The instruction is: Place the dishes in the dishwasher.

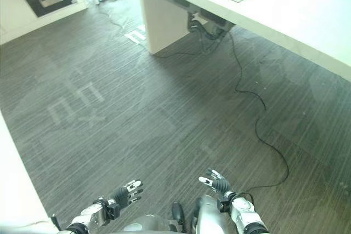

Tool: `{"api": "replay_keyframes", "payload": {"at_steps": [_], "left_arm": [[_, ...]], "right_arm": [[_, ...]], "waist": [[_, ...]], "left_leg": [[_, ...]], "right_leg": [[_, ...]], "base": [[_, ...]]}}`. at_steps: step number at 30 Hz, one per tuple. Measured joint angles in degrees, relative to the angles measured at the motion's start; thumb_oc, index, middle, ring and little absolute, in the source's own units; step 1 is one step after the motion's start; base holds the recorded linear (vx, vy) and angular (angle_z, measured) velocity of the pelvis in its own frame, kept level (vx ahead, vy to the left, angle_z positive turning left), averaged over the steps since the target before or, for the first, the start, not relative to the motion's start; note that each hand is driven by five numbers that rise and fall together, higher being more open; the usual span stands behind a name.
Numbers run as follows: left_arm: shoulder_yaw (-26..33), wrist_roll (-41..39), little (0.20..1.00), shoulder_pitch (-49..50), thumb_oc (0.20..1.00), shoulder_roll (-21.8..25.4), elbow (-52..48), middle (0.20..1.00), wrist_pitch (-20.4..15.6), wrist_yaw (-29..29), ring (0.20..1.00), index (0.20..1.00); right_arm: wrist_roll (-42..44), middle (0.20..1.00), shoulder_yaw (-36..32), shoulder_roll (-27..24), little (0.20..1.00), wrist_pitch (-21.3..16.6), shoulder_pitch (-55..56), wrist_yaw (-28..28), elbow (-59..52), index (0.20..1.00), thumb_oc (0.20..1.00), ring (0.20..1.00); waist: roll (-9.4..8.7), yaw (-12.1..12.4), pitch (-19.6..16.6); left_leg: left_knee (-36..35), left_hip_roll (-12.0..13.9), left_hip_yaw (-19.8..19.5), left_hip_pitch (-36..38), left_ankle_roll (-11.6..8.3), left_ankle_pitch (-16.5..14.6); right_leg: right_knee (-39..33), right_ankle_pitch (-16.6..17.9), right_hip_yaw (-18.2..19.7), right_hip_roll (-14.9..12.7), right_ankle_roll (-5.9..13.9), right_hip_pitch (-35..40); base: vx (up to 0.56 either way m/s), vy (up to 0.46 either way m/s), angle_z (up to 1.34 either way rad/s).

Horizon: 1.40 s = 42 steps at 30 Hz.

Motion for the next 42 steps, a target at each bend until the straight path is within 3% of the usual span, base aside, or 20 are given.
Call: {"api": "replay_keyframes", "payload": {"at_steps": [1, 3, 7, 8, 12, 15, 17, 18, 19, 22, 24, 26, 28, 30, 31, 33, 35, 39, 40, 42], "left_arm": [[-0.07, 0.57, 1.000, 1.27, 1.000, 0.45, 0.39, 1.000, 0.63, -0.23, 1.000, 1.000], [-1.15, 1.28, 1.000, 3.00, 1.000, -0.54, 0.66, 1.000, 0.60, -0.71, 1.000, 1.000], [-3.19, 1.70, 1.000, 3.91, 1.000, -4.73, -1.04, 1.000, -0.08, -1.04, 1.000, 1.000], [-2.98, 1.69, 1.000, 3.60, 1.000, -5.70, -1.03, 1.000, 0.30, -0.82, 1.000, 1.000], [-2.33, 1.67, 1.000, 3.79, 1.000, -5.70, -1.27, 1.000, 0.41, -0.87, 1.000, 1.000], [-0.33, 1.07, 1.000, 2.85, 1.000, -4.40, -1.29, 1.000, 0.37, -0.75, 1.000, 1.000], [0.05, 1.07, 1.000, 3.93, 1.000, -3.38, -2.47, 1.000, 0.50, -0.80, 1.000, 1.000], [0.15, 1.07, 1.000, 3.51, 1.000, -3.11, -3.03, 1.000, 0.30, -0.97, 1.000, 1.000], [1.41, 0.96, 1.000, 3.43, 1.000, -2.62, -4.99, 1.000, -1.41, -1.92, 1.000, 1.000], [1.08, 1.06, 1.000, 3.30, 1.000, -1.51, -3.86, 1.000, -0.99, -3.47, 1.000, 1.000], [1.32, 1.04, 1.000, 3.09, 1.000, -2.27, -2.45, 1.000, -2.01, -3.95, 1.000, 1.000], [2.52, 1.07, 1.000, 2.53, 1.000, -2.91, -2.02, 1.000, -3.26, -4.50, 1.000, 1.000], [2.59, 1.31, 1.000, 1.77, 1.000, -2.90, -0.56, 1.000, -3.07, -4.89, 1.000, 1.000], [1.35, 3.07, 1.000, 1.37, 1.000, -2.18, 0.41, 1.000, -1.71, -4.95, 1.000, 1.000], [1.14, 3.31, 1.000, 1.67, 1.000, -2.15, 0.69, 1.000, -1.69, -5.06, 1.000, 1.000], [-0.20, 3.90, 1.000, -0.35, 1.000, -1.36, 3.25, 1.000, -0.83, -5.04, 1.000, 1.000], [-1.31, 4.01, 1.000, -1.22, 1.000, -1.38, 2.92, 1.000, -0.31, -5.03, 1.000, 1.000], [-3.95, 3.98, 1.000, -1.80, 1.000, 0.52, 2.42, 1.000, 1.14, -4.32, 1.000, 1.000], [-5.48, 3.73, 1.000, -0.84, 1.000, 0.20, 2.25, 1.000, 1.15, -3.64, 1.000, 1.000], [-5.12, 3.73, 1.000, 0.56, 1.000, -0.70, 2.44, 1.000, 1.39, -2.88, 1.000, 1.000]], "right_arm": [[0.26, 1.000, -0.20, -0.60, 1.000, -0.08, 0.48, 0.56, 0.15, 1.000, 1.000, 1.000], [1.72, 1.000, -3.56, -2.38, 1.000, -0.28, 1.01, 1.53, 0.42, 1.000, 1.000, 1.000], [1.68, 1.000, -4.70, -2.78, 1.000, 0.40, 5.56, 1.92, 0.19, 1.000, 1.000, 1.000], [1.72, 1.000, -4.77, -3.20, 1.000, 0.35, 5.34, 1.99, 0.58, 1.000, 1.000, 1.000], [1.77, 1.000, -3.91, -4.07, 1.000, 0.15, 1.21, 1.40, -1.48, 1.000, 1.000, 1.000], [1.72, 1.000, -3.76, -4.05, 1.000, 0.15, -1.71, 1.50, -2.10, 1.000, 1.000, 1.000], [1.74, 1.000, -3.29, -3.95, 1.000, 0.40, -1.95, 1.47, -2.16, 1.000, 1.000, 1.000], [1.78, 1.000, -4.09, -3.53, 1.000, 0.88, -2.06, 1.46, -0.48, 1.000, 1.000, 1.000], [1.76, 1.000, -3.67, -3.36, 1.000, 1.74, -1.40, 1.51, 0.97, 1.000, 1.000, 1.000], [1.69, 1.000, -1.63, -3.53, 1.000, 2.10, -0.31, 1.62, 1.35, 1.000, 1.000, 1.000], [1.62, 1.000, 0.23, -3.20, 1.000, 2.26, -0.12, 1.56, 3.36, 1.000, 1.000, 1.000], [1.61, 1.000, 0.09, -2.54, 1.000, 1.79, -0.13, 1.94, 6.17, 1.000, 1.000, 1.000], [1.57, 1.000, -0.01, -3.44, 1.000, 0.45, 0.83, 2.27, 6.86, 1.000, 1.000, 1.000], [1.52, 1.000, -0.29, -2.51, 1.000, -0.33, 1.15, 2.20, 6.91, 1.000, 1.000, 1.000], [1.53, 1.000, -0.35, -2.16, 1.000, -0.36, 1.46, 2.18, 7.03, 1.000, 1.000, 1.000], [1.64, 1.000, -2.79, 0.60, 1.000, -1.45, 1.71, 2.13, 9.19, 1.000, 1.000, 1.000], [1.66, 1.000, -2.60, 0.92, 1.000, -1.65, 1.95, 2.23, 8.91, 1.000, 1.000, 1.000], [1.74, 1.000, -0.94, 0.93, 1.000, -2.52, 2.41, 2.11, 2.40, 1.000, 1.000, 1.000], [1.74, 1.000, -0.46, 0.91, 1.000, -2.70, 1.76, 1.93, 1.67, 1.000, 1.000, 1.000], [1.73, 1.000, -0.01, 0.84, 1.000, -2.70, 0.69, 1.48, 0.52, 1.000, 1.000, 1.000]], "waist": [[-0.09, 0.37, 0.03], [-0.19, -1.64, 0.02], [5.04, -5.17, -1.33], [5.03, -5.09, -1.79], [6.95, -4.43, -3.41], [4.95, -3.66, -3.73], [3.07, -2.03, -3.57], [1.76, 0.14, -2.74], [0.26, 2.02, -1.85], [0.20, 0.30, -1.43], [0.63, 1.02, -1.32], [0.58, 3.48, -1.12], [0.72, 3.46, -1.66], [-0.91, 2.09, -1.75], [-0.87, 2.28, -1.81], [-2.18, 1.71, -1.93], [-0.69, 0.92, -2.30], [0.90, 0.01, -2.05], [1.61, -0.13, -1.76], [3.22, -0.78, -1.48]], "left_leg": [[-3.68, -0.50, 0.60, 3.31, -1.13, 1.08], [-8.63, -3.69, 0.27, 8.50, -1.53, 0.79], [-10.91, -4.03, -4.34, 18.41, -5.07, -2.03], [-8.34, -5.12, -5.21, 20.54, -5.82, -2.05], [11.49, -0.92, -3.24, 16.64, -10.87, 1.74], [31.27, 4.80, -1.70, 4.36, -15.44, 5.38], [42.54, 6.34, -3.76, -5.78, -14.80, 5.96], [44.30, 6.91, -3.78, -12.48, -11.30, 4.11], [32.98, 7.36, -2.47, -16.18, -9.43, 3.37], [3.18, 7.92, -2.15, -17.02, -9.75, 6.16], [-14.77, 7.18, -10.81, -17.16, -12.08, 12.73], [-16.91, 8.88, -12.20, -16.97, -12.60, 14.17], [-7.93, 10.08, -1.91, -15.32, -9.13, 12.22], [-10.51, 6.77, 0.09, -10.84, -3.12, 20.70], [-12.07, 6.19, -0.12, -8.87, -2.19, 23.22], [-16.81, 1.81, 0.08, -2.97, -0.76, 20.74], [-17.10, 0.00, -0.15, -0.85, 1.20, 18.57], [-17.09, -2.92, 0.86, 2.47, 4.92, 14.95], [-17.10, -3.30, 2.20, 3.74, 4.91, 14.24], [-17.07, -3.17, 3.19, 4.20, 2.41, 12.20]], "right_leg": [[-5.83, 3.13, -1.88, 0.83, -1.96, -1.88], [-22.48, 8.98, -3.29, 1.86, 2.17, -4.00], [-5.69, 9.26, -5.35, 6.80, -6.38, -2.70], [-10.55, 13.44, -3.84, 8.58, -14.79, 4.01], [-8.01, 6.06, -2.04, 9.41, -15.45, 10.82], [-8.87, 3.11, -1.35, 9.29, -15.47, 14.32], [-10.00, 1.05, 1.46, 9.03, -15.99, 17.21], [-12.33, 1.11, 3.46, 8.54, -15.61, 19.28], [-15.61, 3.82, 4.02, 7.51, -12.42, 23.06], [-20.18, 2.33, 4.74, 6.54, -9.57, 30.52], [-23.18, 1.61, 7.52, 6.12, -7.77, 33.96], [-25.91, 1.20, 9.64, 4.74, -6.60, 38.34], [-26.31, -0.48, 7.34, 2.63, -3.92, 43.04], [-15.16, -0.02, 3.47, -2.91, -0.18, 40.06], [-12.78, -1.42, 3.36, -3.39, 1.05, 38.83], [-11.05, -2.43, 4.18, -0.97, 0.49, 34.57], [-4.16, -1.54, 3.02, -1.05, -0.22, 30.31], [29.76, 0.11, 4.29, -5.65, 1.81, 10.43], [33.08, -0.36, 2.14, -5.95, 0.96, 6.00], [25.25, -1.09, -1.68, -3.69, 0.41, 2.41]], "base": [[0.45, -0.136, 0.09], [0.50, -0.148, -0.01], [0.47, -0.209, 0.58], [0.54, -0.259, 0.43], [0.33, -0.218, -0.02], [0.28, -0.216, -0.05], [0.31, -0.067, -0.33], [0.30, 0.129, -0.68], [0.29, 0.164, -0.72], [0.34, 0.235, -0.40], [0.44, 0.276, -0.45], [0.35, 0.281, -0.83], [0.23, 0.292, -0.64], [0.30, 0.384, -0.51], [0.35, 0.437, -0.43], [0.26, 0.426, 0.01], [0.14, 0.422, 0.11], [0.14, 0.351, 0.01], [0.12, 0.131, -0.59], [0.14, 0.014, -0.42]]}}
